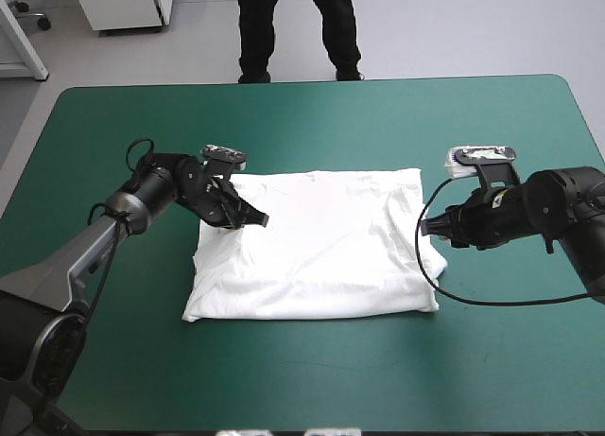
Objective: Fold the cloth
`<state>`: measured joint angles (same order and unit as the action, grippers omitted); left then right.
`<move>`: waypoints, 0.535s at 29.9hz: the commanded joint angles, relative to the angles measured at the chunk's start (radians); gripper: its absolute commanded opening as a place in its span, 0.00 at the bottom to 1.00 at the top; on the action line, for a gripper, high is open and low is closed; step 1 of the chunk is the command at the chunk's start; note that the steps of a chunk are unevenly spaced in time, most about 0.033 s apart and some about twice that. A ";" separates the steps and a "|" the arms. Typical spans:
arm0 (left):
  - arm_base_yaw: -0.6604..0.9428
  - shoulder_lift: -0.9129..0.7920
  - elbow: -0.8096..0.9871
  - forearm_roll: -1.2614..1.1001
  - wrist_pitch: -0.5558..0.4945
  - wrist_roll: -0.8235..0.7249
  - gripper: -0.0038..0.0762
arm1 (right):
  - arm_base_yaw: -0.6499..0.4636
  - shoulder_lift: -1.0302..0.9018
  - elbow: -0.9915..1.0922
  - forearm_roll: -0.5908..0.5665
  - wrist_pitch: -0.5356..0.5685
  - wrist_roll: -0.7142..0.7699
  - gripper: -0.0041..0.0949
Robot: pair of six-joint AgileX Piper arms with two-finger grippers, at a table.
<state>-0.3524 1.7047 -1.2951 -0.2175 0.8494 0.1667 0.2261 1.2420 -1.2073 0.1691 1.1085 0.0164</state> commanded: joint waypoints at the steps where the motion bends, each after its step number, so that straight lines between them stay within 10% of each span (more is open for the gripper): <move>1: -0.047 -0.003 -0.029 -0.022 -0.045 -0.008 0.04 | -0.005 -0.027 -0.033 0.011 -0.026 0.001 0.42; 7: -0.067 0.062 -0.029 -0.037 -0.045 0.000 0.13 | -0.005 -0.027 -0.033 0.011 -0.026 0.017 0.42; 16: -0.065 0.064 -0.114 -0.086 0.058 0.028 0.58 | -0.005 -0.027 -0.033 0.001 -0.026 0.027 0.43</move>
<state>-0.4164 1.8172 -1.3390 -0.2767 0.8757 0.1939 0.2261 1.2420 -1.2073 0.1687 1.1113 0.0400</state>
